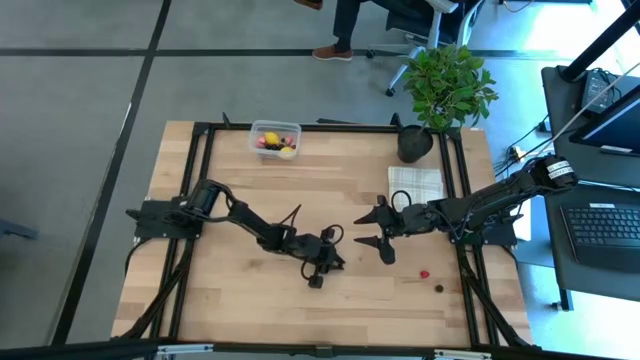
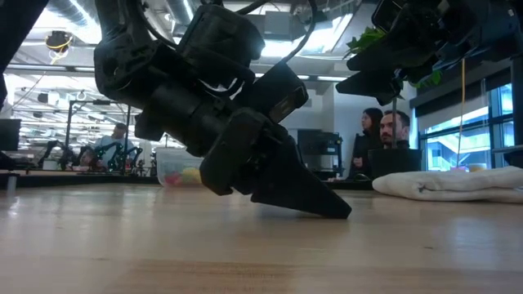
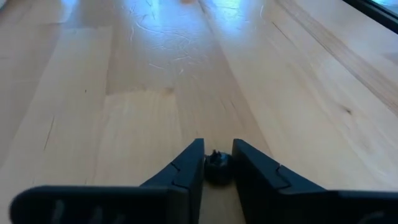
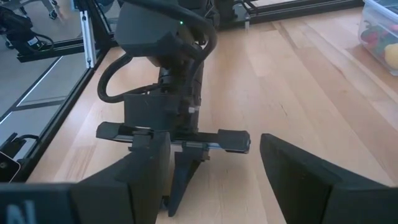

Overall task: Pick and placing Produce into tupperware
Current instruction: Put the blueberry into the transparent bin

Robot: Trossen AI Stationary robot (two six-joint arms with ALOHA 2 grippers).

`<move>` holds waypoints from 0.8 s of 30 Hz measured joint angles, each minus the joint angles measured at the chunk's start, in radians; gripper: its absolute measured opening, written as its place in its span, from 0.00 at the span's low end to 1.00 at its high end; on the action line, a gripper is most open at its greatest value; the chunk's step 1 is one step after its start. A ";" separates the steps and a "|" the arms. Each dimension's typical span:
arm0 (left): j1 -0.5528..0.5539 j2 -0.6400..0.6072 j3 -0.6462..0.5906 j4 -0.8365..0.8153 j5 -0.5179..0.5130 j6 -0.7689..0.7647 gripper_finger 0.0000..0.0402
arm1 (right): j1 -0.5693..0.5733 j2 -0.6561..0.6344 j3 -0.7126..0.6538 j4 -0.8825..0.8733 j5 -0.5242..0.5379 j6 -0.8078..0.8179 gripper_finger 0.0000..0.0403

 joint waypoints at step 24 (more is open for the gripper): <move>0.104 -0.477 -0.006 -0.646 -0.189 -0.122 0.10 | 0.000 0.000 0.000 -0.006 -0.001 0.001 0.62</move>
